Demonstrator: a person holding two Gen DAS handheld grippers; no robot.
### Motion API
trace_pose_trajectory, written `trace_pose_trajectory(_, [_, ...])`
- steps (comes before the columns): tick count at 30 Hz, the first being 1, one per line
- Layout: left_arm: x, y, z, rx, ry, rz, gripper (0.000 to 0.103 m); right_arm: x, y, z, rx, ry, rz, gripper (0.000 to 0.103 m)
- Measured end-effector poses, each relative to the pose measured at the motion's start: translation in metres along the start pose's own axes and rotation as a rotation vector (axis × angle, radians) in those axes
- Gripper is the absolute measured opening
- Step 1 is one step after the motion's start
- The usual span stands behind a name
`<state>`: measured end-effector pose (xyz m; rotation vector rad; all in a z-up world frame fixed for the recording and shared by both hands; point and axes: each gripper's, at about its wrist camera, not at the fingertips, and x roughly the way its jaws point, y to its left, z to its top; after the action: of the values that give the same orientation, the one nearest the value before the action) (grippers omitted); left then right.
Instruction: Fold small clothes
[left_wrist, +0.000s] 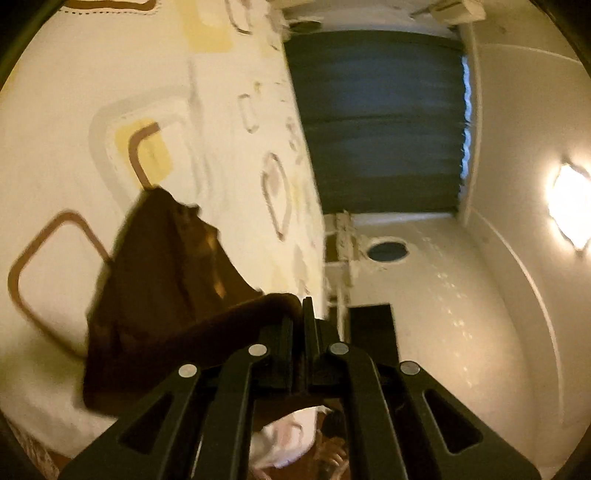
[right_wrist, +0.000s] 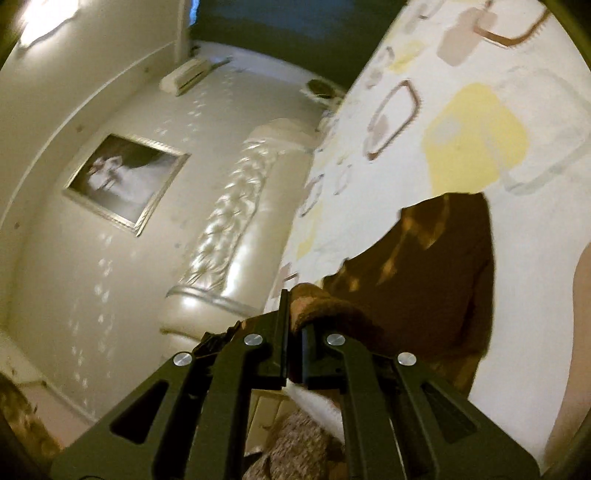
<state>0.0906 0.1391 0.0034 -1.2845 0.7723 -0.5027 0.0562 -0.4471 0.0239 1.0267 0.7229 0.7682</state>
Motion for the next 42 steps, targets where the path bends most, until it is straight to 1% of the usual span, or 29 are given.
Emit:
trace_pose_trajectory(8, [0.054,0.041,0.043,-0.07,-0.018,0.109,0.004,0.047,-0.055,0.038,0.093,0.011,-0.085,0.004])
trace_pose_trajectory(9, [0.058,0.047,0.047,-0.085,-0.022,0.127,0.004,0.051,-0.061,0.041,0.105,0.01,-0.096,0.004])
trace_pose_trajectory(11, [0.065,0.058,0.053,-0.116,-0.028,0.134,0.004,0.059,-0.074,0.047,0.14,0.008,-0.102,0.004])
trace_pose_trajectory(16, [0.083,0.081,0.066,-0.156,-0.03,0.187,0.004,0.075,-0.099,0.057,0.179,0.005,-0.135,0.004])
trace_pose_trajectory(21, [0.086,0.098,0.069,-0.211,-0.036,0.209,0.004,0.091,-0.118,0.069,0.201,0.011,-0.182,0.005])
trace_pose_trajectory(25, [0.086,0.104,0.074,-0.241,-0.047,0.219,0.005,0.103,-0.126,0.078,0.214,0.009,-0.185,0.007])
trace_pose_trajectory(30, [0.084,0.109,0.078,-0.276,-0.049,0.229,0.007,0.107,-0.139,0.08,0.253,-0.018,-0.208,0.008])
trace_pose_trajectory(32, [0.083,0.111,0.08,-0.286,-0.051,0.222,0.012,0.108,-0.145,0.079,0.265,-0.025,-0.199,0.013])
trace_pose_trajectory(33, [0.081,0.11,0.08,-0.287,-0.053,0.22,0.018,0.107,-0.146,0.078,0.272,-0.031,-0.193,0.018])
trace_pose_trajectory(34, [0.079,0.11,0.081,-0.285,-0.063,0.221,0.029,0.108,-0.148,0.079,0.282,-0.04,-0.181,0.025])
trace_pose_trajectory(35, [0.08,0.109,0.084,-0.284,-0.078,0.224,0.034,0.105,-0.15,0.079,0.292,-0.065,-0.168,0.029])
trace_pose_trajectory(36, [0.078,0.11,0.087,-0.288,-0.097,0.218,0.042,0.101,-0.152,0.08,0.3,-0.089,-0.163,0.035])
trace_pose_trajectory(37, [0.075,0.11,0.089,-0.292,-0.108,0.212,0.044,0.097,-0.154,0.081,0.313,-0.113,-0.152,0.036])
trace_pose_trajectory(38, [0.073,0.11,0.09,-0.29,-0.11,0.217,0.044,0.092,-0.158,0.081,0.332,-0.134,-0.135,0.037])
trace_pose_trajectory(41, [0.069,0.107,0.092,-0.246,-0.075,0.271,0.044,0.083,-0.158,0.082,0.328,-0.155,-0.164,0.037])
trace_pose_trajectory(42, [0.068,0.105,0.092,-0.221,-0.065,0.29,0.044,0.08,-0.155,0.081,0.315,-0.153,-0.183,0.04])
